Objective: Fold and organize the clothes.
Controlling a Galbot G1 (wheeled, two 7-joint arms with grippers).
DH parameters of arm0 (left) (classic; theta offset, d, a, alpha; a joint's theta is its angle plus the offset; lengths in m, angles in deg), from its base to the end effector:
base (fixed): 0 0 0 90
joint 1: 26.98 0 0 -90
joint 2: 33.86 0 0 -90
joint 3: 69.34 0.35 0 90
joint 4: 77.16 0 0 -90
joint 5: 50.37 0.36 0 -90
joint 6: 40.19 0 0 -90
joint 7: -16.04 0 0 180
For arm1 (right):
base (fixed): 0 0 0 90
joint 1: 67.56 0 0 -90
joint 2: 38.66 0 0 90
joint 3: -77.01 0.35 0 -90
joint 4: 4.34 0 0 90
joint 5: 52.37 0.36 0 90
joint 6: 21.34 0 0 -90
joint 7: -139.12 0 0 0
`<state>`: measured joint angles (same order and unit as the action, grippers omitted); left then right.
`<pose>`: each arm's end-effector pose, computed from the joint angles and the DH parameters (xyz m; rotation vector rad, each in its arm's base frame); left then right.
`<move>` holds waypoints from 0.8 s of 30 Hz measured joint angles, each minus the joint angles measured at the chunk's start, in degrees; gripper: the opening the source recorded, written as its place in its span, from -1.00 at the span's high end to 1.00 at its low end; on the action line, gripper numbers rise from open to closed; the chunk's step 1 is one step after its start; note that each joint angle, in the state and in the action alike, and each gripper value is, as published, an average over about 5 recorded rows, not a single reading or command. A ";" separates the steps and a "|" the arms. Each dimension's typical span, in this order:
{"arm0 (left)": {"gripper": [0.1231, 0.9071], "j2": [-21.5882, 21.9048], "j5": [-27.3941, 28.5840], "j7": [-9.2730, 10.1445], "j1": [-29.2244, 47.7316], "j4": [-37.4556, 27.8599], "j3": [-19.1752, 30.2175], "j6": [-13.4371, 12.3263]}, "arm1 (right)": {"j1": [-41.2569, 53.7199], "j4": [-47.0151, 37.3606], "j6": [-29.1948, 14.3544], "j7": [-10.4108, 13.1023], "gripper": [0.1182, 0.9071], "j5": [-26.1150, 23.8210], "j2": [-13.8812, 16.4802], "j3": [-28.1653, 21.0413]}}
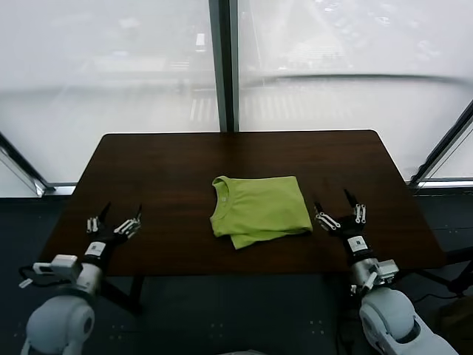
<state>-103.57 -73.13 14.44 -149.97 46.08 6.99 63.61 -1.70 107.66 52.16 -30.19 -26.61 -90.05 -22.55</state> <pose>0.1809 0.1197 -0.2587 -0.0423 -2.9462 -0.0364 0.2175 -0.0909 -0.3196 -0.3047 3.0160 -0.0718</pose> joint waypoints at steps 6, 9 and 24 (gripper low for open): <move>-1.00 2.34 1.67 -0.56 -7.26 1.79 0.84 -8.73 | -8.16 1.09 -2.36 0.23 -1.00 -2.72 -3.38 5.15; -1.00 2.95 2.18 -0.46 -10.65 2.55 0.89 -11.21 | -11.72 1.89 -2.53 0.33 -1.00 -3.41 -4.62 7.22; -1.00 2.41 3.05 0.75 -21.54 6.82 -0.36 -10.05 | -20.08 4.74 2.49 0.85 -1.00 -3.59 -5.65 10.69</move>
<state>-101.16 -70.08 15.20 -171.51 52.90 6.62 53.56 -21.78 112.40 54.65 -29.34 -30.20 -95.70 -11.87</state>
